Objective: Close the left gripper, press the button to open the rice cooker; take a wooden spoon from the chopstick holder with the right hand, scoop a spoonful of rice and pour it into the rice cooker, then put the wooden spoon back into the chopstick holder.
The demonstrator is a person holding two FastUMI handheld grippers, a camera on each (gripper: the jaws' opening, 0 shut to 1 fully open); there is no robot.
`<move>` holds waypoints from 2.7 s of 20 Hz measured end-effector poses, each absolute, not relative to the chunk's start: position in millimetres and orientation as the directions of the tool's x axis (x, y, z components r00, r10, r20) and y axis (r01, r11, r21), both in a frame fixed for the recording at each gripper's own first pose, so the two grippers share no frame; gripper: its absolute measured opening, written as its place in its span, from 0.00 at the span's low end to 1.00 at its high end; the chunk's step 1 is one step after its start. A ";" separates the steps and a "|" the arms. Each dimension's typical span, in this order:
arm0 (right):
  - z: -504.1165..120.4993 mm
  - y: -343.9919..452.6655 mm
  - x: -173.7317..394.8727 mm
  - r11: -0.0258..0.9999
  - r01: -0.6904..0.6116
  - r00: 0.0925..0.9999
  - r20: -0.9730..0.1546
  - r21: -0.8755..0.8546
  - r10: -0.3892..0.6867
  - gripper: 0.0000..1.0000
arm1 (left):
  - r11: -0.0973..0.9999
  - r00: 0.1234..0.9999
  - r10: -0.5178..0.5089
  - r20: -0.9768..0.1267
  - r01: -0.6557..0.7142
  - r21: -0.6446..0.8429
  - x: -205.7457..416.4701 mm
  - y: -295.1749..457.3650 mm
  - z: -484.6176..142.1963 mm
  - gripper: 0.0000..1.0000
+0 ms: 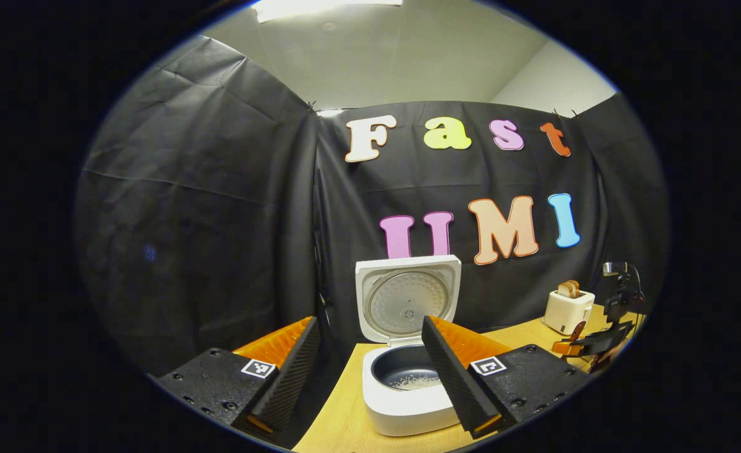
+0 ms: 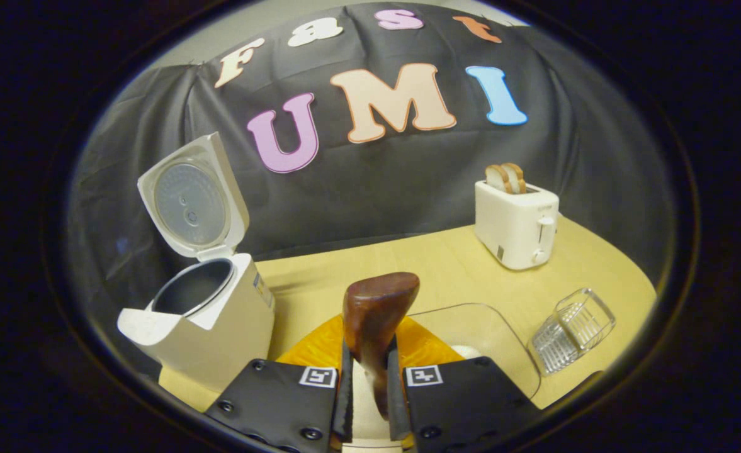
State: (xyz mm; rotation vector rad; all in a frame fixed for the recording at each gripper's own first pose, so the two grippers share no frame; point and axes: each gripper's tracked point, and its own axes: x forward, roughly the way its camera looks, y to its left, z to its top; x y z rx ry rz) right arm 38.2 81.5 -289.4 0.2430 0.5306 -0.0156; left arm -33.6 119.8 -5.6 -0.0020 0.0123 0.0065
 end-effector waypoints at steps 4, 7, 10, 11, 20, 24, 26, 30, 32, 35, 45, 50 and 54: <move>-293.8 86.1 35.1 0.924 0.125 0.843 -0.529 0.362 0.094 0.27 | 1.000 1.000 -0.019 -0.010 0.019 -0.018 -28.8 110.1 -6.7 0.99; -302.1 64.3 35.6 0.852 0.221 0.824 -0.559 0.474 0.097 0.24 | 0.999 0.999 -0.032 -0.009 0.031 -0.029 -24.8 104.3 -6.1 0.95; -314.0 39.6 33.3 0.723 0.339 0.800 -0.589 0.602 0.116 0.24 | 0.999 0.999 -0.036 -0.007 0.036 -0.025 -21.7 101.2 -5.0 0.96; -316.4 31.3 33.1 0.682 0.371 0.796 -0.594 0.631 0.117 0.25 | 0.999 0.999 -0.036 -0.008 0.035 -0.023 -21.1 100.7 -4.2 0.96; -285.0 3.7 36.7 0.498 0.412 0.819 -0.550 0.763 0.164 0.26 | 0.998 0.999 -0.049 -0.004 0.049 -0.030 -17.2 83.9 -0.5 0.95; -254.8 13.1 48.2 0.396 0.384 0.843 -0.492 0.834 0.218 0.25 | 0.998 0.999 -0.051 0.006 0.051 -0.032 -18.0 82.0 2.5 0.96; -238.7 22.9 55.4 0.357 0.358 0.855 -0.457 0.862 0.245 0.26 | 0.998 0.999 -0.046 0.010 0.046 -0.035 -20.6 85.0 3.1 0.99; -207.3 60.0 71.5 0.293 0.297 0.864 -0.386 0.909 0.323 0.26 | 0.999 1.000 -0.019 0.009 0.019 -0.040 -28.1 98.8 1.3 0.95; -195.3 82.4 81.4 0.303 0.258 0.863 -0.360 0.917 0.356 0.25 | 0.999 1.000 0.002 0.007 -0.002 -0.040 -31.9 111.0 0.7 0.95; -181.3 118.5 94.7 0.310 0.215 0.857 -0.331 0.926 0.395 0.25 | 0.998 0.999 0.034 0.002 -0.034 -0.044 -37.8 128.7 -1.5 0.95; -164.5 234.9 127.9 0.376 0.123 0.818 -0.309 0.918 0.485 0.27 | 0.990 0.991 0.129 -0.038 -0.131 -0.055 -58.3 183.4 -20.8 0.99; -166.3 292.0 138.1 0.440 0.072 0.792 -0.319 0.895 0.521 0.24 | 0.982 0.983 0.176 -0.052 -0.179 -0.065 -67.2 207.3 -28.8 0.99; -179.2 332.5 147.2 0.544 0.019 0.778 -0.354 0.839 0.519 0.23 | 0.975 0.976 0.206 -0.062 -0.211 -0.069 -77.0 224.3 -33.7 0.99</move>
